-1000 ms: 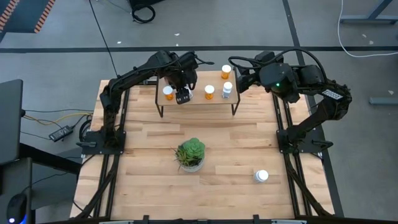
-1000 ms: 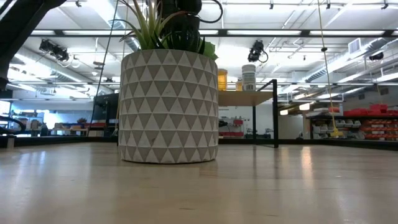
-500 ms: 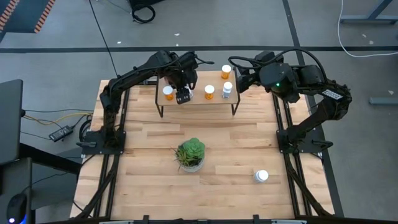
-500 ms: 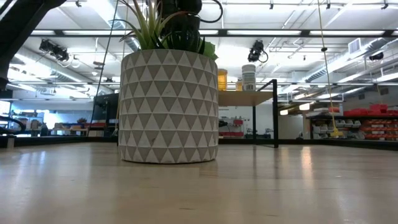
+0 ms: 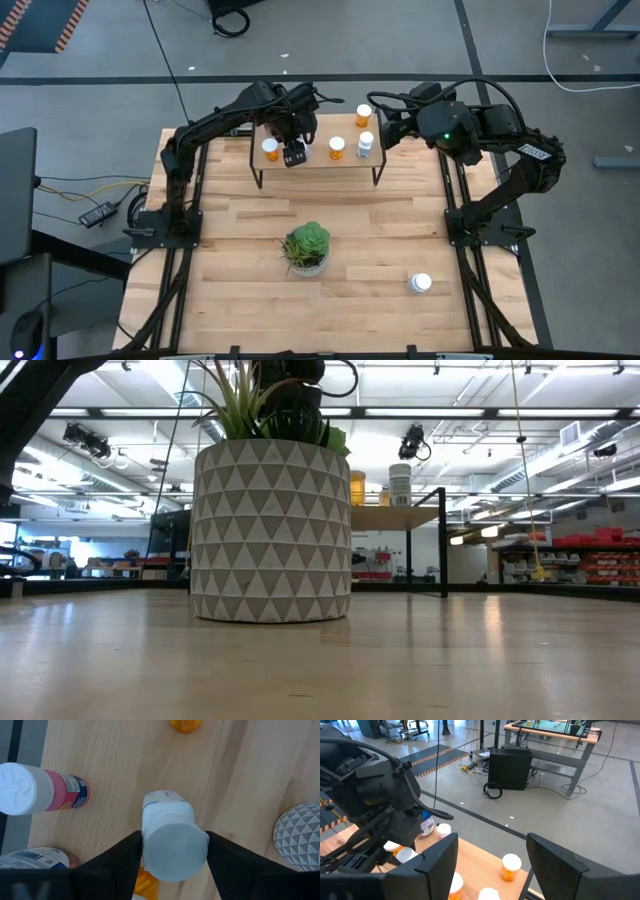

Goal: Pick and place medicine bottles onto shelf by color
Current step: Put the bottom white pill bottle on the shelf

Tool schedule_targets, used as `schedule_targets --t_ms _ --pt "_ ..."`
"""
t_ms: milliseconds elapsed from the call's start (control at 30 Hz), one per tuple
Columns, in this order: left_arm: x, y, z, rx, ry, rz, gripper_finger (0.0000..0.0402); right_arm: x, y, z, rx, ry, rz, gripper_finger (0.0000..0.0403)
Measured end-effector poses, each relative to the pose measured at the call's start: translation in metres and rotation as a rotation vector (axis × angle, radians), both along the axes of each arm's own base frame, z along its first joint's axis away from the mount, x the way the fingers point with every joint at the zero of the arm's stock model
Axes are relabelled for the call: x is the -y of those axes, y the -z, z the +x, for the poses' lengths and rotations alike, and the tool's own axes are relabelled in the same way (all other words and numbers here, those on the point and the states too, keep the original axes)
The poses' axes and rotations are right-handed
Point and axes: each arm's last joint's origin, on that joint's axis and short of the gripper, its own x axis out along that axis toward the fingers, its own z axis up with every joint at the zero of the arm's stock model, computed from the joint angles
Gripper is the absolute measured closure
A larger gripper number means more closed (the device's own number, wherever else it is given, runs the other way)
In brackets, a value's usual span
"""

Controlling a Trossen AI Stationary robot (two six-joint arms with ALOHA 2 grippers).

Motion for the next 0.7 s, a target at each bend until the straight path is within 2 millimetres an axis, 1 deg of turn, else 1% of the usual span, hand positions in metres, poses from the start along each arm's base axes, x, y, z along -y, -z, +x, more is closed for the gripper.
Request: schedule_targets --t_ms 167,467,700 --pt "-0.0002 0.0 -0.0001 -0.001 -0.003 0.002 0.017 0.0 0.0 0.0 -0.011 -0.004 -0.007 0.0159" --pt "-0.0001 0.0 0.0 -0.001 -0.003 0.002 0.0135 0.0 0.0001 0.0002 -0.022 -0.008 -0.014 0.0159" --pt "0.0006 0.0007 -0.0022 -0.023 -0.003 -0.008 0.0131 0.0021 0.0001 0.0 -0.027 -0.001 -0.017 0.0159"
